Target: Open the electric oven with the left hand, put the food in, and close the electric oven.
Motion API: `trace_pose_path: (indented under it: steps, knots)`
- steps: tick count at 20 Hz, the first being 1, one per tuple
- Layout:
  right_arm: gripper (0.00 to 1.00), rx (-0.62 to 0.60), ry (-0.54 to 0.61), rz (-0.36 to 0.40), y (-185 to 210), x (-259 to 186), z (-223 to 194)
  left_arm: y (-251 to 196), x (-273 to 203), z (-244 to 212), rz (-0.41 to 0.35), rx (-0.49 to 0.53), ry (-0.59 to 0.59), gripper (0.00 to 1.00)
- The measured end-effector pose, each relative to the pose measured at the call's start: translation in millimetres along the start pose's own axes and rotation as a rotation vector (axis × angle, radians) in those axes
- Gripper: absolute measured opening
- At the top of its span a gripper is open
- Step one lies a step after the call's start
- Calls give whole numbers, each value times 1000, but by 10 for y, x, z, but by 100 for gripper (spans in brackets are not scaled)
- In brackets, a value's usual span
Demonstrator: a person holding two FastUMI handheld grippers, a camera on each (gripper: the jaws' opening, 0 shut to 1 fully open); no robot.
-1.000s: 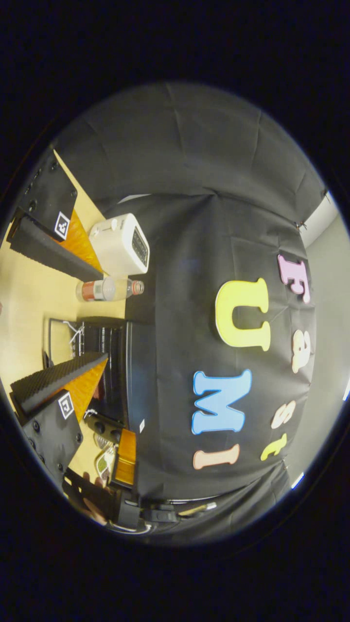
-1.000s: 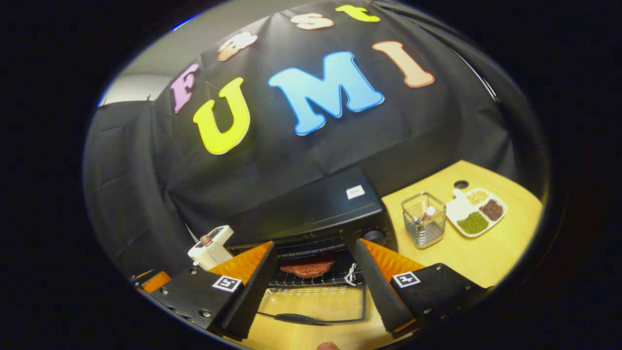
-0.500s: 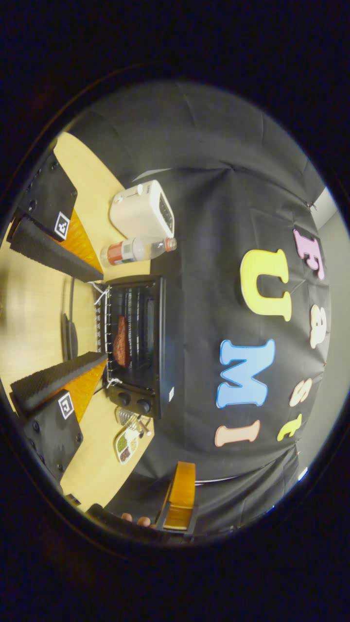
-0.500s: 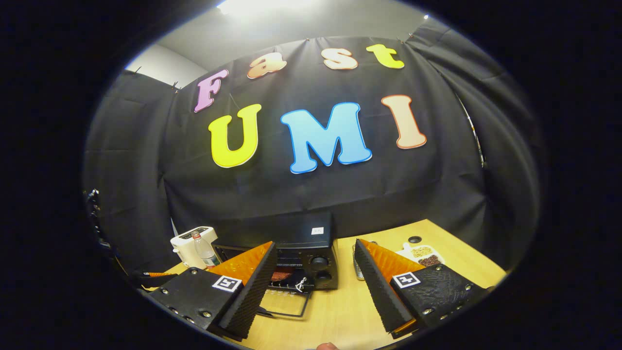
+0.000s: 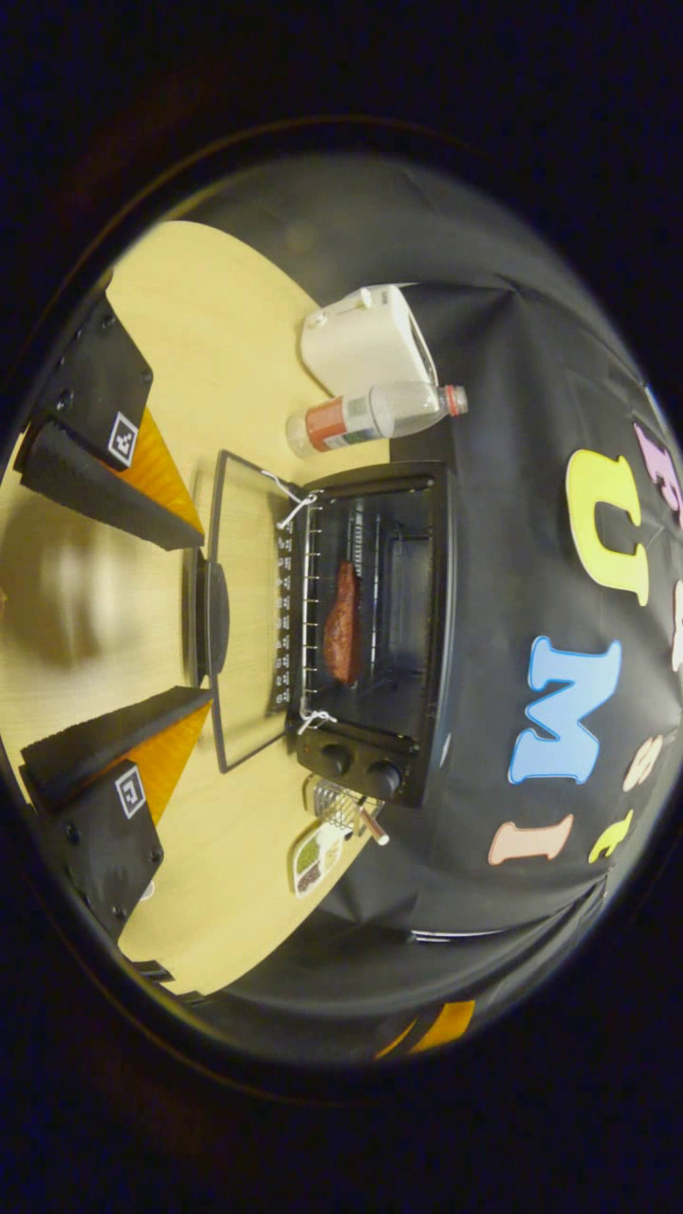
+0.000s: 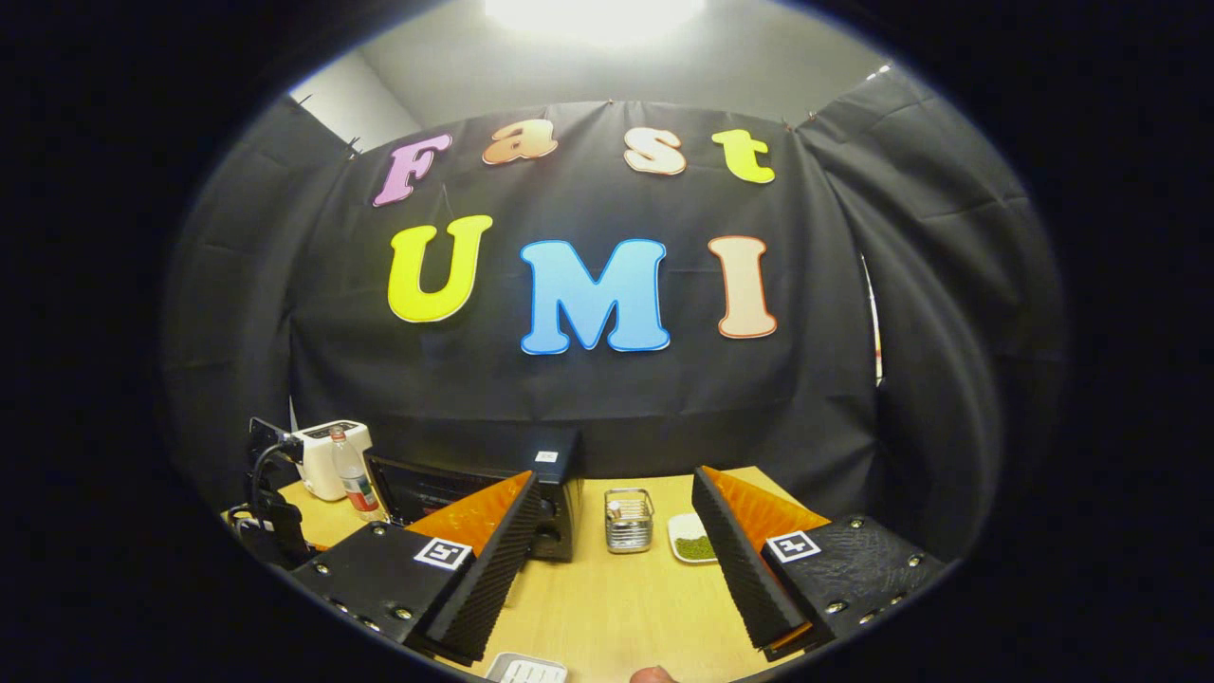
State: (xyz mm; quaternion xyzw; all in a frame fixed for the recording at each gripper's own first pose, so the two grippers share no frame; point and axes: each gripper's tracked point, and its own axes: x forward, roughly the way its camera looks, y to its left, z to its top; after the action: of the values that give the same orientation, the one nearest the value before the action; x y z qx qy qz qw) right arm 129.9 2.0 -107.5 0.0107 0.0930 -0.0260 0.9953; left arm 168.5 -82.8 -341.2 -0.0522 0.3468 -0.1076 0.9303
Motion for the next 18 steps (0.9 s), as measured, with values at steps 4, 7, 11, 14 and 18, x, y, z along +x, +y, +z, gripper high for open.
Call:
trace_pose_path:
  steps: [4, 7, 11, 14, 18]
  knots:
    - [97, -26, 12, -37, -113, -103, -30, -4, 254, -286, 3, -21, 92, 98]
    - [98, -17, 41, -53, -202, -140, -99, 22, 415, -376, 13, -8, 122, 100]
    - [98, -13, 56, -92, -371, -163, -125, 32, 572, -444, 18, 9, 148, 98]
    - [98, -8, 52, -110, -452, -166, -96, 53, 644, -478, 27, 22, 162, 99]
    - [98, -19, 49, -133, -539, -176, -77, 59, 664, -464, 37, 79, 143, 99]
